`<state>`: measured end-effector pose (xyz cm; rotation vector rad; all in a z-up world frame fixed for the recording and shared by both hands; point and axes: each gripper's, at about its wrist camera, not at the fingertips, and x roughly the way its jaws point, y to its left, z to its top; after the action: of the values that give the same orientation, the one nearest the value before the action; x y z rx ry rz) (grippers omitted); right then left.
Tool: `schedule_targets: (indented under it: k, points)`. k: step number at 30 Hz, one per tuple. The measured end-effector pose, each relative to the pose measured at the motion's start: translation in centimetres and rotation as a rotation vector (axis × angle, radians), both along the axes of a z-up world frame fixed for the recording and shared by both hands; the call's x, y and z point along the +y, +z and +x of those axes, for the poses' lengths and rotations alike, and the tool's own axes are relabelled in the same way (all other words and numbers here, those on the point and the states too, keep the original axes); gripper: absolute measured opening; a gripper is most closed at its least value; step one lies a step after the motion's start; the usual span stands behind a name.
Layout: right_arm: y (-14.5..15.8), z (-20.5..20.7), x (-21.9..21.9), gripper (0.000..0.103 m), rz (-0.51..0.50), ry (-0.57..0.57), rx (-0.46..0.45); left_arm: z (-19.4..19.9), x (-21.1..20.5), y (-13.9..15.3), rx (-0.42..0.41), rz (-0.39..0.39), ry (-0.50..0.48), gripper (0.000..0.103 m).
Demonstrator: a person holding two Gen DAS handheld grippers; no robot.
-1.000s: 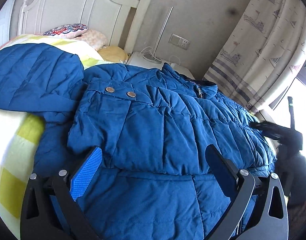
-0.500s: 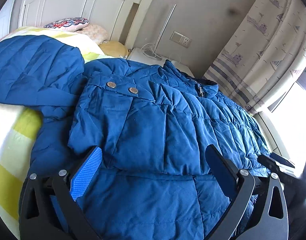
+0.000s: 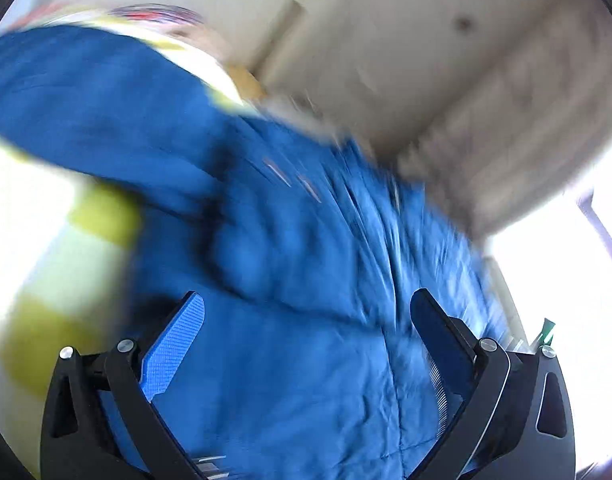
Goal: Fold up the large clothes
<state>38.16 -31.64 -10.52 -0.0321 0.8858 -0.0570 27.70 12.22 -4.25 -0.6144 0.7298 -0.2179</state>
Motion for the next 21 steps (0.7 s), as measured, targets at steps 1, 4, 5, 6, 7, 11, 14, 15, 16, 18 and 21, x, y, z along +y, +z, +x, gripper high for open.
schedule_targets:
  k: [1,4,5,6,7,11,14,15,16,18,21]
  points:
    - [0.0,-0.1,0.1,0.101,-0.002,0.000,0.000,-0.8,3.5,0.3,-0.013,-0.060,0.080,0.099]
    - [0.0,0.0,-0.1,0.101,-0.002,0.002,0.000,-2.5,13.1,0.2,0.028,-0.185,0.317,0.099]
    - [0.0,0.0,-0.1,0.101,-0.001,0.002,0.000,-3.3,17.2,-0.1,0.027,-0.251,0.408,0.099]
    - [0.0,0.1,-0.1,0.101,-0.002,0.001,0.001,-3.9,19.7,-0.2,-0.003,-0.308,0.448,0.099]
    - [0.0,0.0,-0.1,0.101,-0.003,0.001,0.001,-4.3,22.0,-0.2,-0.032,-0.356,0.477,0.099]
    - [0.1,0.0,-0.1,0.101,-0.006,0.002,0.000,-4.0,29.3,-0.3,-0.087,-0.382,0.588,0.099]
    - [0.1,0.0,0.0,0.101,-0.004,0.003,0.000,-3.0,32.3,-1.3,-0.121,-0.438,0.600,0.075]
    - [0.1,0.0,0.0,0.101,-0.004,0.003,0.000,-2.6,32.6,-1.2,-0.118,-0.404,0.609,0.064]
    - [0.1,0.0,0.0,0.101,-0.003,0.003,0.000,-2.3,32.6,-1.3,-0.104,-0.390,0.614,0.039]
    - [0.1,0.0,0.0,0.101,0.002,0.005,-0.001,-2.3,32.0,-1.7,-0.076,-0.394,0.637,0.013]
    - [0.1,-0.1,0.0,0.101,0.012,0.010,-0.003,-3.2,28.4,1.8,-0.196,-0.291,0.606,0.006]
